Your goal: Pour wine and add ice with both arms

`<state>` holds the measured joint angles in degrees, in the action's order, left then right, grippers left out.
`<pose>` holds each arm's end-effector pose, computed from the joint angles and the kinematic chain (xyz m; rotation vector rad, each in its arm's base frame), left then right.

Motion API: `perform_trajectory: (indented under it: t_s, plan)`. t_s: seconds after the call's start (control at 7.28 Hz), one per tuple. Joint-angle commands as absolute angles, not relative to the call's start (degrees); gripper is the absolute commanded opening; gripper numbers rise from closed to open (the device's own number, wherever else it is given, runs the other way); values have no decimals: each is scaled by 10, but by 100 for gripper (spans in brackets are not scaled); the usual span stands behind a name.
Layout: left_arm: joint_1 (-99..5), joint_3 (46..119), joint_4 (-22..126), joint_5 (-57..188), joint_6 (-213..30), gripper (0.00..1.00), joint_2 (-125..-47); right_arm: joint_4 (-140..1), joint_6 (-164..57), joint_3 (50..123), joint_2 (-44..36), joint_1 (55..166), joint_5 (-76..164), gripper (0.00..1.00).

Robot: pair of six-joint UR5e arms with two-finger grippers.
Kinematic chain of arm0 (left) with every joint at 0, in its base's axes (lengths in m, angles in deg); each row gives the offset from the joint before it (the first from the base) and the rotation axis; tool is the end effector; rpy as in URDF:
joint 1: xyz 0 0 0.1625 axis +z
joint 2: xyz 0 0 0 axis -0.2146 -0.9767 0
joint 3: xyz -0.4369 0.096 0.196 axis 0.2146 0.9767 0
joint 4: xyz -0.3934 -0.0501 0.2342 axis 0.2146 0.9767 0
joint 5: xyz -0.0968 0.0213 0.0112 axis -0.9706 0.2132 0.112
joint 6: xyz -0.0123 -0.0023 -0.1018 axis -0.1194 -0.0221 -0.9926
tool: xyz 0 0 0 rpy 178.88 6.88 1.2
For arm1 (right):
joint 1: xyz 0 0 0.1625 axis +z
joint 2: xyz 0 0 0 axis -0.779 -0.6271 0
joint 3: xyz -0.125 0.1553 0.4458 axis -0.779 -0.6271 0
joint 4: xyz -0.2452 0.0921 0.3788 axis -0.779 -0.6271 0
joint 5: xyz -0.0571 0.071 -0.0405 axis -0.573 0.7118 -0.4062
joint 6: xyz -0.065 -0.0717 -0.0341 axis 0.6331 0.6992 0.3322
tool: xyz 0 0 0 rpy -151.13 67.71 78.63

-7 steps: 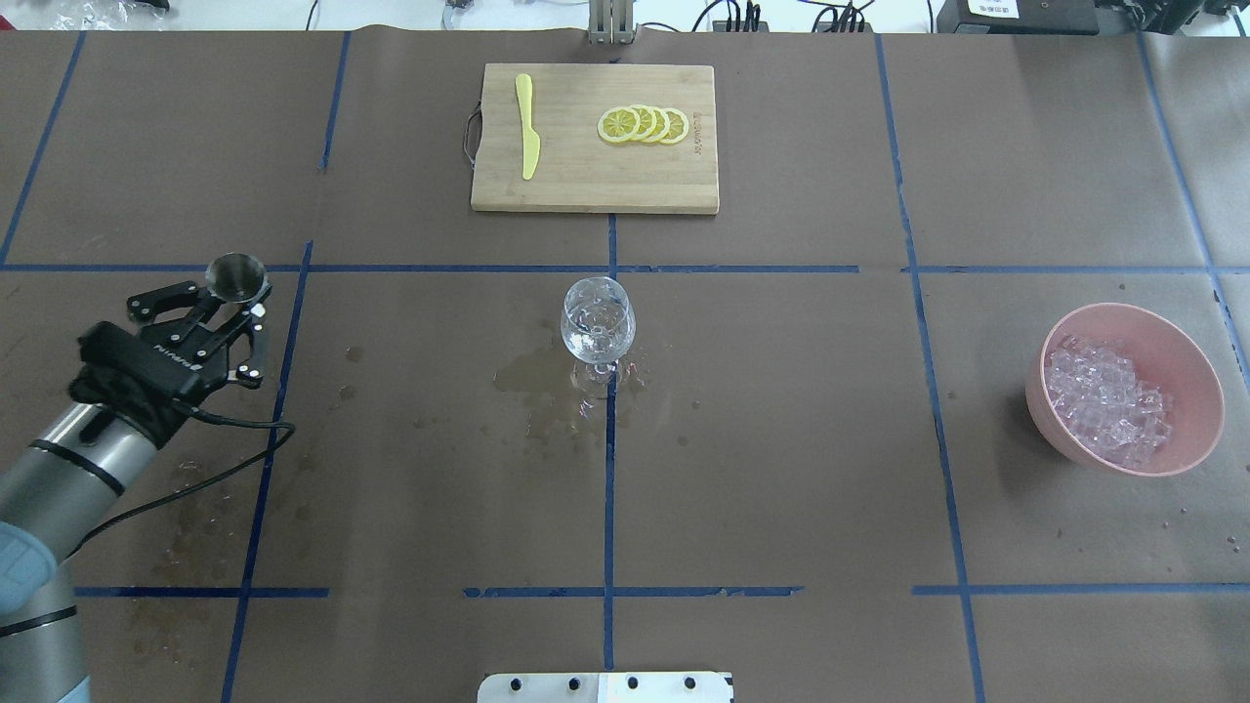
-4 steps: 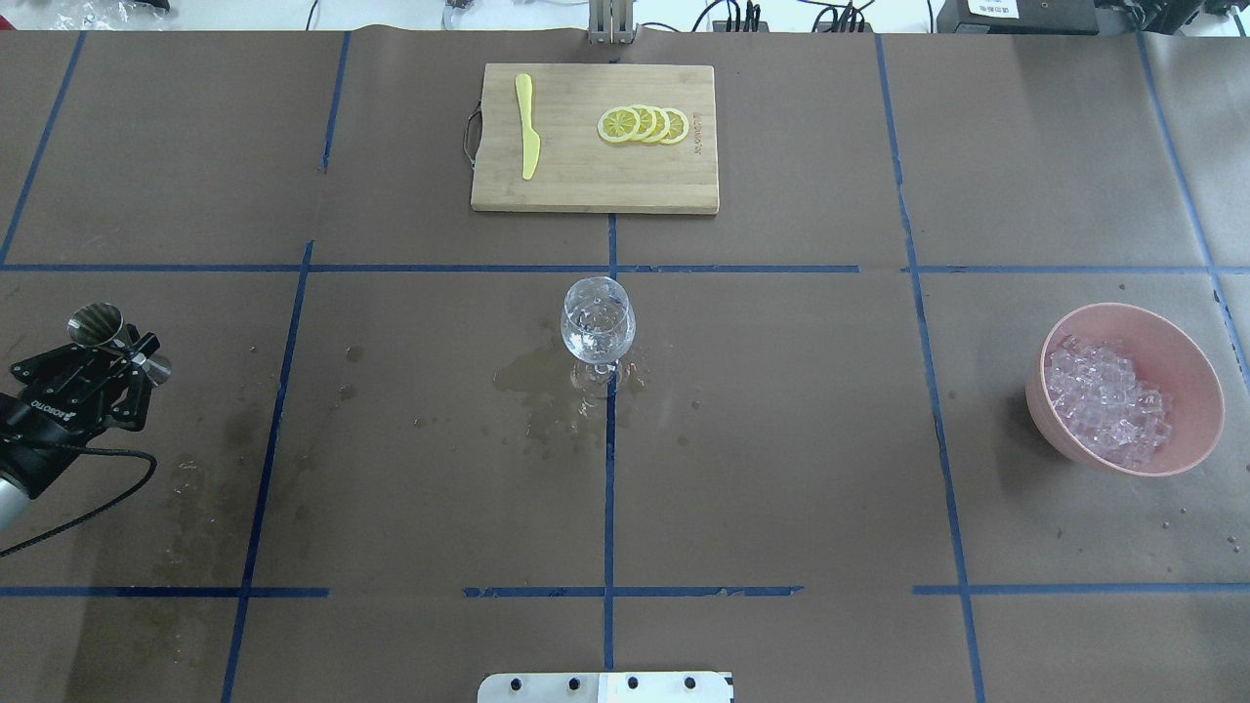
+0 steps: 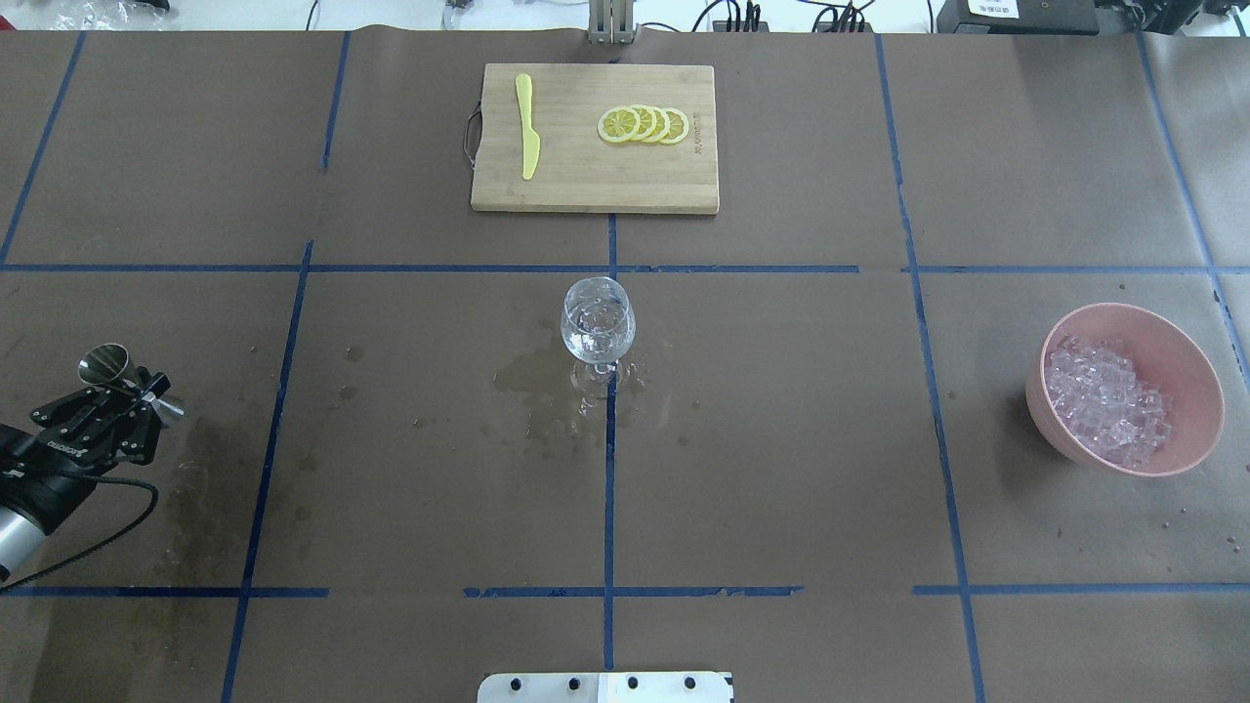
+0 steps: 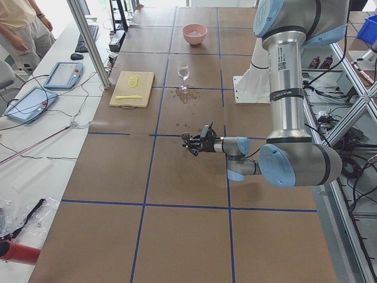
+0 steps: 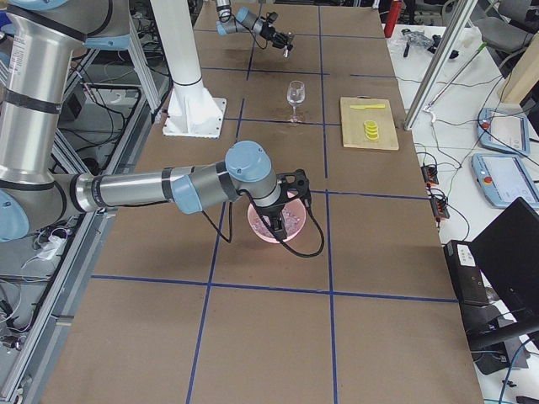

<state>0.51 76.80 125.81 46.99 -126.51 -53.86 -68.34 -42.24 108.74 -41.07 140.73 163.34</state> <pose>0.3416 -0.2881 0.6792 1.2034 0.8872 -0.2308 0.0492 -0.4105 0.5834 0.3307 -0.9126 -0.1026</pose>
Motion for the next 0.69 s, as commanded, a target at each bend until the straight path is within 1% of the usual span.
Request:
perform_trajectory:
  t_s: [0.0,0.55]
  plan:
    - [37,764,1258,505,-1272,0,-539,-683,-422,1088,-408,1407,1633,100]
    - [98,756,1258,588,-1272,0,-539,-683,-422,1089,-412,1407,1633,100]
